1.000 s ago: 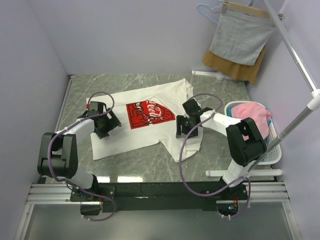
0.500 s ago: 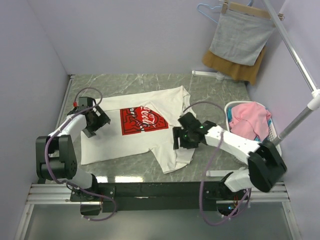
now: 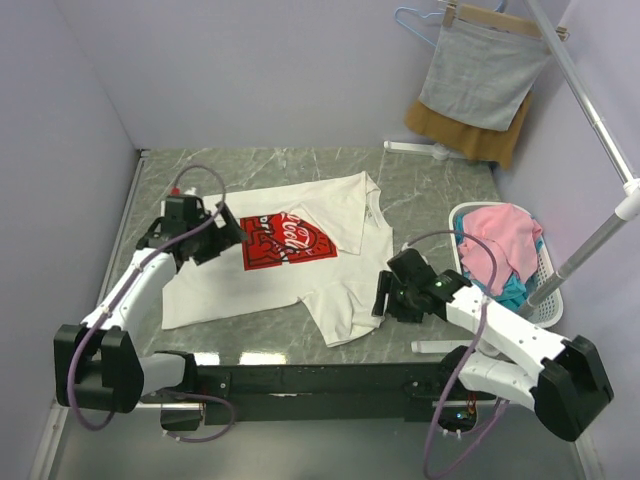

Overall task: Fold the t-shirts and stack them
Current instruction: Fold the flattened tshirt in 1/3 of the way

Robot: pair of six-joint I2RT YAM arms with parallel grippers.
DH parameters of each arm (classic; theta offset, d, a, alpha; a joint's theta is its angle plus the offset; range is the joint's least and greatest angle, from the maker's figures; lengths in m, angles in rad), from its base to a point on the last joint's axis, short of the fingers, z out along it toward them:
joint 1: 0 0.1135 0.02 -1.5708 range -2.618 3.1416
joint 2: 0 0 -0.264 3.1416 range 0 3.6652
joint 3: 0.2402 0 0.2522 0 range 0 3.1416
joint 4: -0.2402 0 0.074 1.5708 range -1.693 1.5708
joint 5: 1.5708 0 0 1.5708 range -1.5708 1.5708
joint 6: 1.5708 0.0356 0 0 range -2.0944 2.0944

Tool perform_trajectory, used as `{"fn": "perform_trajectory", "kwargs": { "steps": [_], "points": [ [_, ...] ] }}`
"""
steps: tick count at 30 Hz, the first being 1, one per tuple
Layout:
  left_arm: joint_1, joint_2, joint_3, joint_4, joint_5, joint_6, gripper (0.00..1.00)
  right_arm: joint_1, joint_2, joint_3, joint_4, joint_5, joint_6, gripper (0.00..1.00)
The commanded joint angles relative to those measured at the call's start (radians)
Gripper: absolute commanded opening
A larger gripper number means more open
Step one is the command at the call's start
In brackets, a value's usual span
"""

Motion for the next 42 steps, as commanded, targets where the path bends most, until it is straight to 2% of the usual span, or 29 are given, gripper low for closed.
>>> {"fn": "perform_trajectory", "kwargs": {
  "steps": [1, 6, 11, 14, 20, 26, 37, 38, 39, 41, 42],
  "points": [
    [-0.117, -0.044, -0.043, 0.038, 0.097, -0.009, 0.99, -0.001, -0.094, -0.043, -0.009, -0.006, 0.096, 0.72],
    [-0.337, -0.036, -0.084, 0.048, 0.084, -0.043, 0.97, -0.001, -0.100, -0.090, 0.059, -0.009, 0.114, 0.72],
    [-0.587, 0.005, -0.080, 0.012, 0.028, -0.078, 0.94, -0.032, 0.003, -0.072, 0.118, 0.008, 0.079, 0.74],
    [-0.699, 0.007, -0.098, 0.020, 0.004, -0.126, 0.94, -0.088, 0.055, -0.051, 0.158, -0.007, 0.041, 0.74],
    [-0.863, 0.043, -0.164, 0.149, 0.013, -0.245, 0.94, -0.184, 0.104, -0.026, 0.241, -0.073, 0.008, 0.74],
    [-0.960, 0.166, -0.138, 0.236, -0.028, -0.272, 0.90, -0.208, 0.162, 0.009, 0.290, -0.132, -0.009, 0.74],
    [-0.991, 0.338, -0.070, 0.284, -0.145, -0.282, 0.83, -0.216, 0.233, -0.003, 0.346, -0.185, -0.013, 0.73],
    [-0.991, 0.350, -0.049, 0.279, -0.150, -0.281, 0.80, -0.216, 0.236, -0.008, 0.346, -0.189, -0.015, 0.73],
    [-0.991, 0.372, -0.038, 0.269, -0.151, -0.281, 0.70, -0.216, 0.237, -0.011, 0.343, -0.190, -0.019, 0.73],
    [-0.994, 0.384, -0.026, 0.266, -0.150, -0.279, 0.61, -0.216, 0.231, -0.023, 0.342, -0.193, -0.021, 0.71],
    [-0.996, 0.387, -0.027, 0.267, -0.148, -0.281, 0.49, -0.216, 0.228, -0.028, 0.343, -0.196, -0.022, 0.70]
  ]
}}
